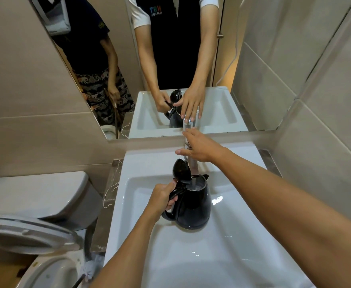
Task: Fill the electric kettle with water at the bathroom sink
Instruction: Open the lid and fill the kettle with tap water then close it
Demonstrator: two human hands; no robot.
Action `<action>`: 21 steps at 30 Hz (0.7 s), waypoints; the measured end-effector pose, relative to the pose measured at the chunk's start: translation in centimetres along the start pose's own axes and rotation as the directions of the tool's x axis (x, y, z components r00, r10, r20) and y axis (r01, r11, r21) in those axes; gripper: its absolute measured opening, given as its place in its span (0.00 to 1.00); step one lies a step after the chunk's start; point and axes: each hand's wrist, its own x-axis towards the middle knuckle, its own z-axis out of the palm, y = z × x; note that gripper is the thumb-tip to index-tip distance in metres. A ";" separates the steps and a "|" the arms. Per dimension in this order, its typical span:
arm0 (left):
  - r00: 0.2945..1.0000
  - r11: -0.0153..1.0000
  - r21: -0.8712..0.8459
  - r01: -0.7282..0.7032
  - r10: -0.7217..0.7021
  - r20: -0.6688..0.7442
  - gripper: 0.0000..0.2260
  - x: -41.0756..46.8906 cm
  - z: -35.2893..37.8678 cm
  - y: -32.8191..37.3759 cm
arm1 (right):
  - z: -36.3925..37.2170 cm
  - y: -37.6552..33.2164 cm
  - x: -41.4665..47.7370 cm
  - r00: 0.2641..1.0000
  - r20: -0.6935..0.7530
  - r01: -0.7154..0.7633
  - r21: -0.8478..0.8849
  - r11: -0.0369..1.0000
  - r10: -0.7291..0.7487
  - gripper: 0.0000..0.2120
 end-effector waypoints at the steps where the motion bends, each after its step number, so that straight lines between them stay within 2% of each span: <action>1: 1.000 1.000 -0.001 0.000 0.000 0.000 0.23 0.1 0.0 0.0 | 0.0 0.0 0.0 1.000 0.001 -0.002 -0.002 1.000 0.002 0.43; 16: 1.000 1.000 -0.020 -0.017 0.017 -0.001 0.23 0.4 0.1 -0.4 | 0.6 -0.1 -0.1 1.000 -0.017 -0.009 0.037 0.999 0.010 0.44; 21: 1.000 0.999 -0.026 -0.021 0.021 -0.004 0.23 -0.2 0.2 -0.5 | 3.0 0.1 -1.6 0.998 -0.064 0.018 -0.009 1.000 -0.018 0.43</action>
